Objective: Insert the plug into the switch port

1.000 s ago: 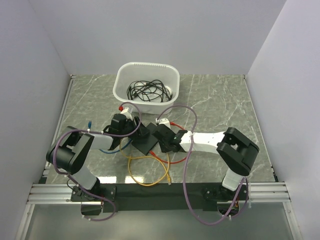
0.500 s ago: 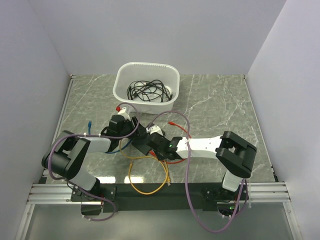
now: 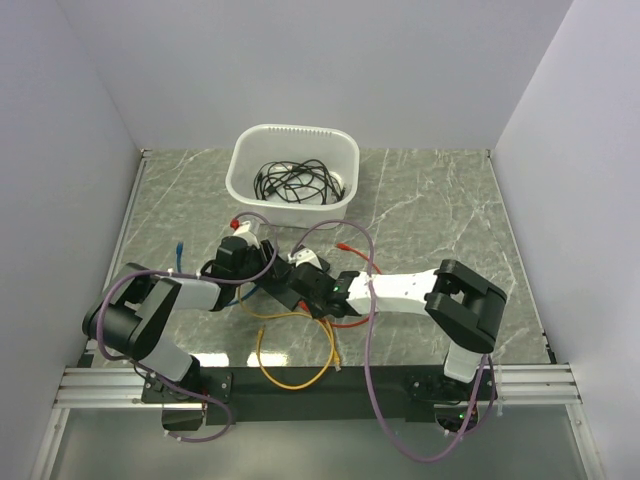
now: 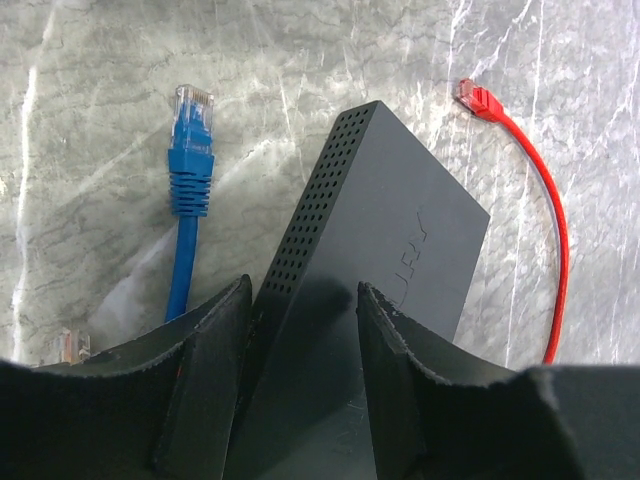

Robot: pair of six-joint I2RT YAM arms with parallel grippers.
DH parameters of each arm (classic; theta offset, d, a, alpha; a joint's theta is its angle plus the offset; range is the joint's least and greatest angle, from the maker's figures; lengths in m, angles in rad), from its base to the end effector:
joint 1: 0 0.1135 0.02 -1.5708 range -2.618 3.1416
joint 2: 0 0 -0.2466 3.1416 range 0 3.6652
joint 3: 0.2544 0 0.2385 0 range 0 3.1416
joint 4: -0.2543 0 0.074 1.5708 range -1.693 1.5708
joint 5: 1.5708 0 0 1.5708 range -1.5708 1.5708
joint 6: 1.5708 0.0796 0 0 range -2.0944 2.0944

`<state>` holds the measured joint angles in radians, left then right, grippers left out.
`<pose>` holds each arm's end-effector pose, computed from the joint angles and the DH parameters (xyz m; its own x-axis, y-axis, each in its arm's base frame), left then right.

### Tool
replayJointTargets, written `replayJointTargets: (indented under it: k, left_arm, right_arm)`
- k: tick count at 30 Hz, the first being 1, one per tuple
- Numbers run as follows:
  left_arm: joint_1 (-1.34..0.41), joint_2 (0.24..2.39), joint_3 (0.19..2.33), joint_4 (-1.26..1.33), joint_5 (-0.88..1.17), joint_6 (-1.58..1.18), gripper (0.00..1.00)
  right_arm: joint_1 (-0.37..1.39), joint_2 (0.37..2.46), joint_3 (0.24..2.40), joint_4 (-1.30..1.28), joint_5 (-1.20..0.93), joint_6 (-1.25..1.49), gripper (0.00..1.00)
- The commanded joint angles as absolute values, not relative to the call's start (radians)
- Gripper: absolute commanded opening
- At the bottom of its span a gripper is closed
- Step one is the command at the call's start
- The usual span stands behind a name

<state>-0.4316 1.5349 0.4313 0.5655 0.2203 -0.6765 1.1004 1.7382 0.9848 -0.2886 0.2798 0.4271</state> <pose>0.2643 -0.1409 0.1032 -0.7252 -0.3386 -0.5995 0.1598 0.7641 -0.6249 0.1766 0.2989 0.1126 -0.6849 -0.4686 -0.5580 -0.5602 0.8283 -0.0080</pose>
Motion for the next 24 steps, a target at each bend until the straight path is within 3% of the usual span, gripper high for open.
replayJointTargets:
  k: [1,24]
  left_arm:
    - [-0.436,1.539,0.416,0.615,0.229,-0.675,0.52]
    - [-0.436,1.595,0.373,0.698,0.270,-0.686,0.48]
  right_arm:
    - [1.108,1.758,1.026,-0.302,0.293,0.417,0.00]
    - [1.131,1.792,1.095,-0.314,0.293,0.367,0.00]
